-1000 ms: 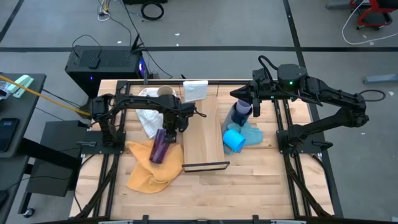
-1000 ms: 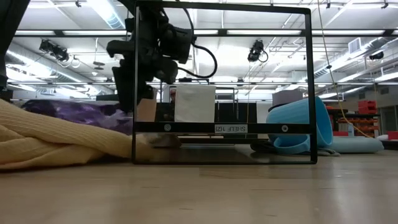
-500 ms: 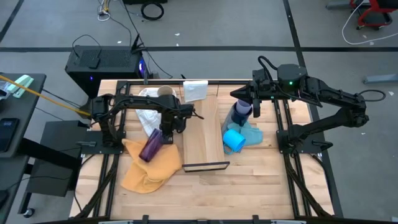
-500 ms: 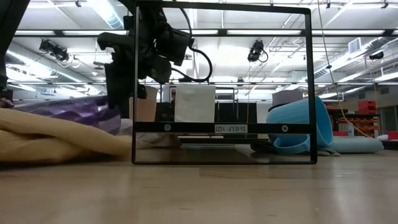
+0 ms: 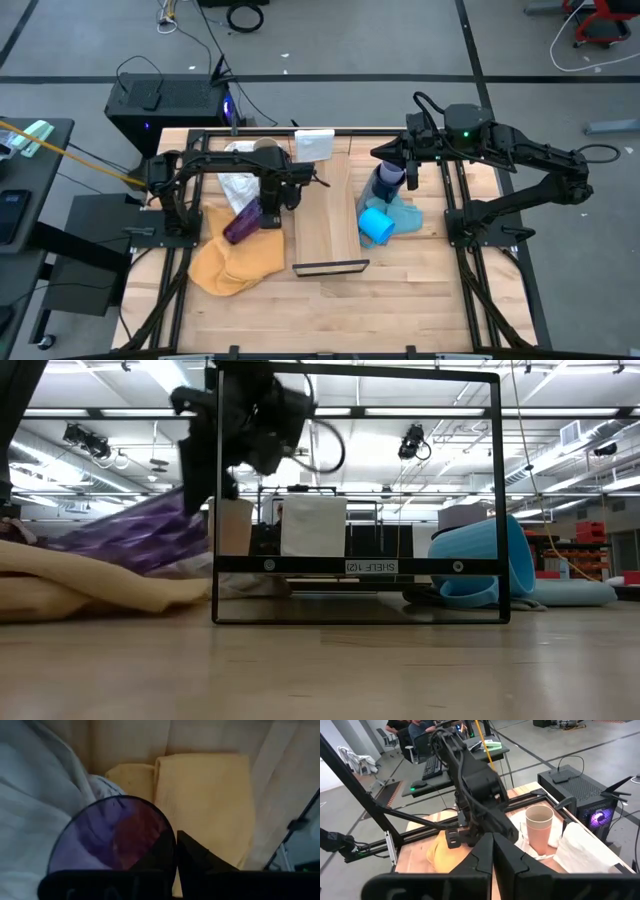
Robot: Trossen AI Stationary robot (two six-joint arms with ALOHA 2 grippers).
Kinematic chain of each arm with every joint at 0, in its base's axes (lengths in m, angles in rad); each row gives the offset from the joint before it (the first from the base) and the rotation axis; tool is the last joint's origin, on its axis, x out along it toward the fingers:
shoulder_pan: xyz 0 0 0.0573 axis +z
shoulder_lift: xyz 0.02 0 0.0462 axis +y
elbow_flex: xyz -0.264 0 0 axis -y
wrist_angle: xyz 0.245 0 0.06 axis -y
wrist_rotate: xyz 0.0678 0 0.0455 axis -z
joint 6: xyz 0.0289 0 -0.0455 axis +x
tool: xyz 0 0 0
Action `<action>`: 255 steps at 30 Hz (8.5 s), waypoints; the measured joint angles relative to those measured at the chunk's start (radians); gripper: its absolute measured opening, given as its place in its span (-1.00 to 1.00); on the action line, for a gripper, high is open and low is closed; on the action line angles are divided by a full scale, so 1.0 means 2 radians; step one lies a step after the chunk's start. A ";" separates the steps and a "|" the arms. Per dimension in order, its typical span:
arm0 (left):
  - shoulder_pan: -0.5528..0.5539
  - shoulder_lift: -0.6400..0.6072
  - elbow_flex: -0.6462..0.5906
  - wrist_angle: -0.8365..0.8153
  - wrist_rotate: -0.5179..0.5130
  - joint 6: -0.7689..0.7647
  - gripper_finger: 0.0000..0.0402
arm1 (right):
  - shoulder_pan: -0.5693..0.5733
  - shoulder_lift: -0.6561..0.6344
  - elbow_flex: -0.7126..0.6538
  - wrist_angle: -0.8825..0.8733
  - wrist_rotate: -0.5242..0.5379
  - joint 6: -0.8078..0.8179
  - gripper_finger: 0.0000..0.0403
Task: Stack small to large cups/mugs on shelf
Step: Put the violet cup on the shelf, then put the brown cup on the shelf
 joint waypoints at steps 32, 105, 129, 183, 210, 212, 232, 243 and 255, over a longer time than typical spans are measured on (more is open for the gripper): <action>-0.070 0.000 0.409 0.027 -0.135 -0.114 -0.93 | 0.000 -0.056 0.000 -0.014 0.008 -0.021 -0.93; -0.300 0.127 0.410 -0.020 -0.502 -0.682 -0.93 | 0.001 -0.121 0.000 -0.033 0.086 0.056 -0.93; -0.306 0.162 0.410 -0.024 -0.469 -0.670 -0.93 | 0.001 -0.123 0.000 -0.038 0.078 0.083 -0.93; -0.316 0.188 0.410 -0.019 -0.469 -0.667 -0.18 | 0.001 -0.123 0.000 -0.040 0.074 0.086 -0.93; -0.274 0.092 0.410 0.066 -0.521 -0.515 -0.28 | 0.001 -0.114 0.000 -0.044 0.074 0.069 -0.93; -0.265 0.082 0.410 0.087 -0.521 -0.486 -0.29 | 0.001 -0.114 0.000 -0.044 0.073 0.069 -0.93; -0.078 0.044 0.410 -0.034 -0.343 -0.362 -0.44 | 0.001 -0.116 0.000 -0.031 0.073 0.043 -0.93; 0.059 0.053 0.410 -0.102 -0.222 -0.291 -0.45 | 0.001 -0.116 0.000 -0.032 0.064 0.058 -0.93; 0.103 0.067 0.410 -0.104 -0.178 -0.230 -0.48 | 0.001 -0.109 0.000 -0.034 0.059 0.062 -0.93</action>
